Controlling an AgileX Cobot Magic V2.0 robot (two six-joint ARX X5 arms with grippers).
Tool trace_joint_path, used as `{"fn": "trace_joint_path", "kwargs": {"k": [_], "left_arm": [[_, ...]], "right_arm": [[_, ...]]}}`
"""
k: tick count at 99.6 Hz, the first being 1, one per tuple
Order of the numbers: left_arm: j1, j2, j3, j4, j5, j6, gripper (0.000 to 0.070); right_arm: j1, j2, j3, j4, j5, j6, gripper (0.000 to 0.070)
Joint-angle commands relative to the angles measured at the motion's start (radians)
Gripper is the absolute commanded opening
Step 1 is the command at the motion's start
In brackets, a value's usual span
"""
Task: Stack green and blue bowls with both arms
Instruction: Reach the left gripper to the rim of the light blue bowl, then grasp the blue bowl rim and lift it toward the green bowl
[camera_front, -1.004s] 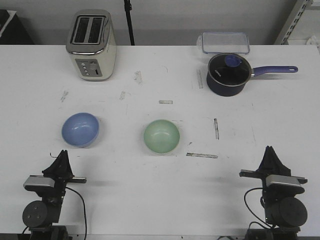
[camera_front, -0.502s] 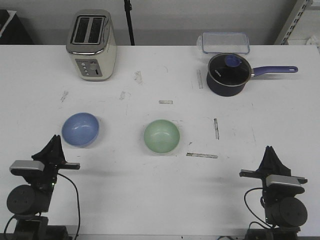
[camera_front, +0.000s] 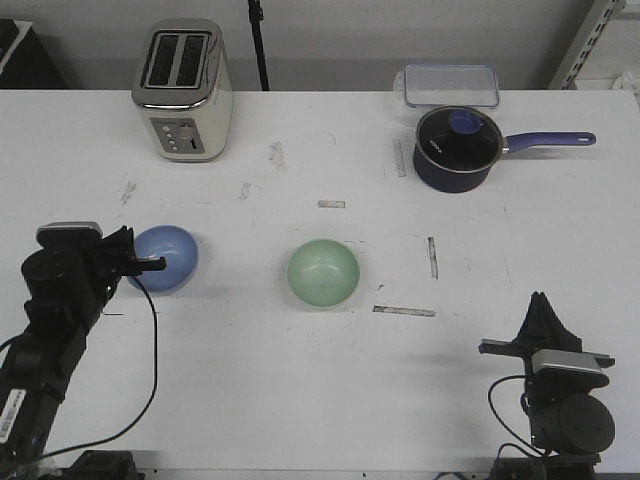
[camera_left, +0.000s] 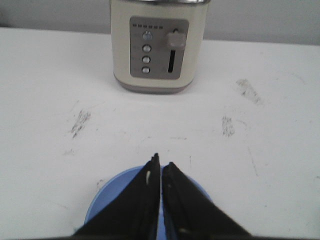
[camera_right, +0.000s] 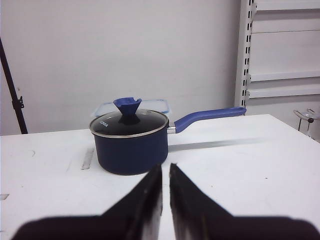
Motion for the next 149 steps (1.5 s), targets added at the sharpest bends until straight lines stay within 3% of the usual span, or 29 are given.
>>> {"fn": "trace_joint_path", "kwargs": {"k": [1, 14, 26, 44, 70, 81, 86, 100, 111, 149], "left_arm": [[0.003, 0.060, 0.062, -0.076, -0.002, -0.004, 0.0002], [0.003, 0.160, 0.158, -0.237, 0.021, -0.033, 0.0002], [0.034, 0.245, 0.231, -0.301, 0.021, -0.041, 0.0002], [0.107, 0.345, 0.332, -0.487, 0.034, -0.156, 0.0002], [0.252, 0.416, 0.372, -0.629, 0.245, -0.154, 0.0002], [0.309, 0.436, 0.372, -0.637, 0.267, -0.154, 0.0006], [0.327, 0.445, 0.372, -0.637, 0.267, -0.154, 0.0048], [0.342, 0.478, 0.372, -0.632, 0.267, -0.154, 0.0350], [0.340, 0.512, 0.372, -0.625, 0.269, -0.153, 0.0453], [0.294, 0.649, 0.372, -0.541, 0.267, -0.153, 0.0441]], "right_arm": [[0.001, 0.000, 0.000, 0.011, -0.002, 0.012, 0.0018], [0.002, 0.000, 0.000, 0.011, -0.002, 0.012, 0.0018], [0.001, 0.000, 0.000, 0.011, -0.002, 0.012, 0.0018], [0.001, 0.000, 0.000, 0.011, -0.002, 0.012, 0.0018], [0.001, 0.000, 0.000, 0.011, -0.002, 0.012, 0.0018], [0.001, 0.000, 0.000, 0.011, -0.002, 0.012, 0.0018], [0.001, 0.000, 0.000, 0.011, -0.002, 0.012, 0.0018], [0.001, 0.000, 0.000, 0.011, -0.002, 0.012, 0.0018], [0.001, 0.000, 0.000, 0.011, -0.002, 0.012, 0.0018], [0.001, 0.000, 0.000, 0.011, -0.002, 0.012, 0.0018]]}}
